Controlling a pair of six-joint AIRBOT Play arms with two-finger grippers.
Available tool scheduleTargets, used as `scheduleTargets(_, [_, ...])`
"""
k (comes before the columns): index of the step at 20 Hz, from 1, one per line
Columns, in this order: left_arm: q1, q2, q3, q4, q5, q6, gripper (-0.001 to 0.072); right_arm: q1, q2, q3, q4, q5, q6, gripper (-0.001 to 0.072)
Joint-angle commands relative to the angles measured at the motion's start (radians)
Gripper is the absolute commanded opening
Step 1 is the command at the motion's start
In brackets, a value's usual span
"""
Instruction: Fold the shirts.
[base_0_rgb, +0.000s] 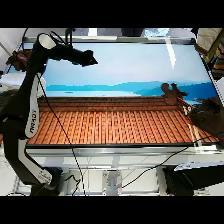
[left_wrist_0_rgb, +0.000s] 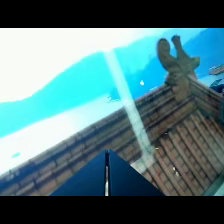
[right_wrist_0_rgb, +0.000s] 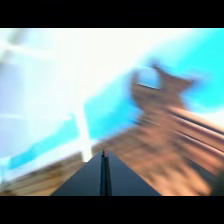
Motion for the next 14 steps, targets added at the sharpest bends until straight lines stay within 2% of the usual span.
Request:
scheduleTargets(1, [0.001, 0.029, 0.002, -0.074, 0.003, 0.006, 0.0009, 0.094, 0.001, 0.0, 0.106, -0.013, -0.017, 0.0023])
scheduleTargets(4, [0.001, 0.029, -0.034, -0.127, 0.015, 0.007, 0.0009, 0.135, 0.001, 0.0, 0.106, -0.006, -0.017, 0.0023])
scheduleTargets(14, [0.001, 0.028, -0.055, -0.128, 0.016, 0.007, 0.0009, 0.144, 0.001, 0.0, 0.106, -0.006, -0.017, 0.0023])
